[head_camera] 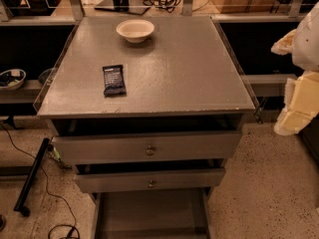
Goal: Place rxbar blueberry into bottom drawer
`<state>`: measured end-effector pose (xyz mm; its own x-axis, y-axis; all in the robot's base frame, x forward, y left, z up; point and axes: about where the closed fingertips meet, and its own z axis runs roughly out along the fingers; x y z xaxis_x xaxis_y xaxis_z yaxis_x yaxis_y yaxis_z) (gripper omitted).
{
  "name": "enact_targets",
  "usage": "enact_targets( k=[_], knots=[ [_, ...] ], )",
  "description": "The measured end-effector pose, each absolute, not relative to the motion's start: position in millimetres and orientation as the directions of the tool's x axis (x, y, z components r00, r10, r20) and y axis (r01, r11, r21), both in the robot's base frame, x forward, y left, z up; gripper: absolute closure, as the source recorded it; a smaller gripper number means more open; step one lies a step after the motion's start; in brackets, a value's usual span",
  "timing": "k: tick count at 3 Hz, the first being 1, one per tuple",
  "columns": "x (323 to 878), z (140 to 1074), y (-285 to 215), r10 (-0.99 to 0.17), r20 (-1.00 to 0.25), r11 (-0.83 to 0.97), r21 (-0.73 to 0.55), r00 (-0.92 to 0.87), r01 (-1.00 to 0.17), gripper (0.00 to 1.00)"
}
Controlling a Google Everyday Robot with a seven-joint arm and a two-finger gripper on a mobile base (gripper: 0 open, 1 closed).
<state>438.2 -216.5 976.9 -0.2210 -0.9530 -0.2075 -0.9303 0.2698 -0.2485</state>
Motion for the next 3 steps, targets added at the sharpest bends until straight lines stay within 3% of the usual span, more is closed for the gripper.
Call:
enact_targets(
  k=[2,3],
  knots=[
    [449,984,-199,-0.963,-0.212,0.223,-0.271,-0.168,-0.937,0.0],
    [470,985,-164,-0.972,-0.222,0.14,-0.275,-0.079,-0.951,0.0]
  ],
)
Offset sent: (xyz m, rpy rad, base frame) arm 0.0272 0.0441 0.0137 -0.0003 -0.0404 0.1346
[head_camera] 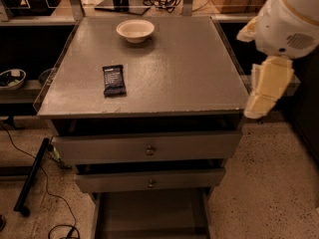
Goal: Place rxbar blueberry into bottom drawer
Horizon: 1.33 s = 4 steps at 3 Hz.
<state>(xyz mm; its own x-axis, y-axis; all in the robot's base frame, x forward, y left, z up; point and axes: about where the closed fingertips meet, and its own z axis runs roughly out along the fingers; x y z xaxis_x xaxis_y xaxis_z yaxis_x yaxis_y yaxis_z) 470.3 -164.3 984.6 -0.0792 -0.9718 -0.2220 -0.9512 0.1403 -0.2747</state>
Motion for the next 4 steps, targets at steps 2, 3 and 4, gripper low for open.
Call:
enact_targets(
  k=[2,3,4],
  knots=[
    [500,962,-123,-0.973,-0.231,0.068,-0.24,-0.011,-0.969,0.0],
    [508,960,-115,-0.968,-0.25,0.059,-0.249,0.005,-0.967,0.0],
    [529,958,-90,-0.963,-0.265,0.02,-0.252,0.05,-0.967,0.0]
  ],
)
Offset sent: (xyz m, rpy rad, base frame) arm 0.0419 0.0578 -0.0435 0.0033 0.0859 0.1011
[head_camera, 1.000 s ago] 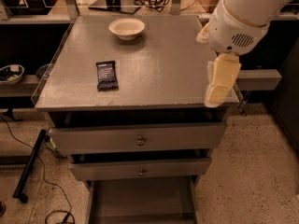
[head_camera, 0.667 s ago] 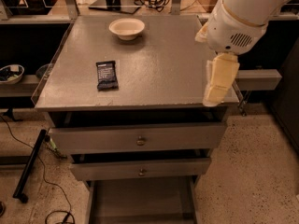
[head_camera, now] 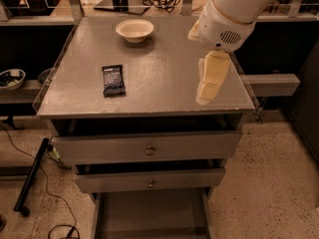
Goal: Place rxbar blueberry into bottom drawer
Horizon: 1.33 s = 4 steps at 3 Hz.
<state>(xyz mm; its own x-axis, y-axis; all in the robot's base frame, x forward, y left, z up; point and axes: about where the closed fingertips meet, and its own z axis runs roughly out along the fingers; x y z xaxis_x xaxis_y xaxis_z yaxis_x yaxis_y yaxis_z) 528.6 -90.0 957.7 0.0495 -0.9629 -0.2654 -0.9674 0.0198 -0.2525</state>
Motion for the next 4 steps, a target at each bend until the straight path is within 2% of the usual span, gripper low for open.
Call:
enact_targets(
  k=[2,4],
  knots=[
    [571,933,-21,-0.934,-0.328,-0.083,-0.194,0.144,-0.978,0.0],
    [581,931,-14,-0.927,-0.337,-0.098,-0.199,0.162,-0.975,0.0]
  ],
)
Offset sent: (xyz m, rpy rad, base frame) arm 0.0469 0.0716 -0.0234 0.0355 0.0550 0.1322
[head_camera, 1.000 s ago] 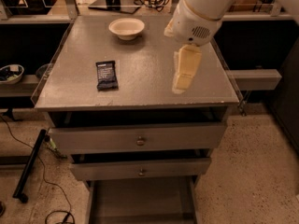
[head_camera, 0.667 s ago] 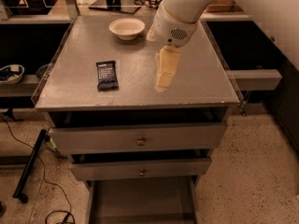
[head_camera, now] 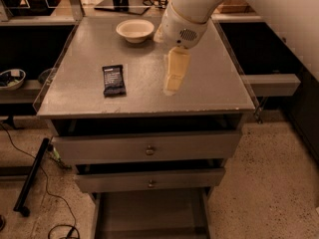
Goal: Place rxbar blueberry into bottom drawer
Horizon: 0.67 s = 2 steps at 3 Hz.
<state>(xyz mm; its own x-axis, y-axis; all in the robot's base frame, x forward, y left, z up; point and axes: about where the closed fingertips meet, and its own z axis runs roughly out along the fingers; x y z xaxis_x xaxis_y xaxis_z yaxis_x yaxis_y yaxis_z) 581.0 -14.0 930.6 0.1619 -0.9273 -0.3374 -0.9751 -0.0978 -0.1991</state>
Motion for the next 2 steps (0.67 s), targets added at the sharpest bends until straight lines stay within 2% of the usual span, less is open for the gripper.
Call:
enact_targets(
  k=[2],
  knots=[
    [629,917,33,-0.91,-0.341,-0.172,-0.207,0.236,-0.963,0.0]
  ],
)
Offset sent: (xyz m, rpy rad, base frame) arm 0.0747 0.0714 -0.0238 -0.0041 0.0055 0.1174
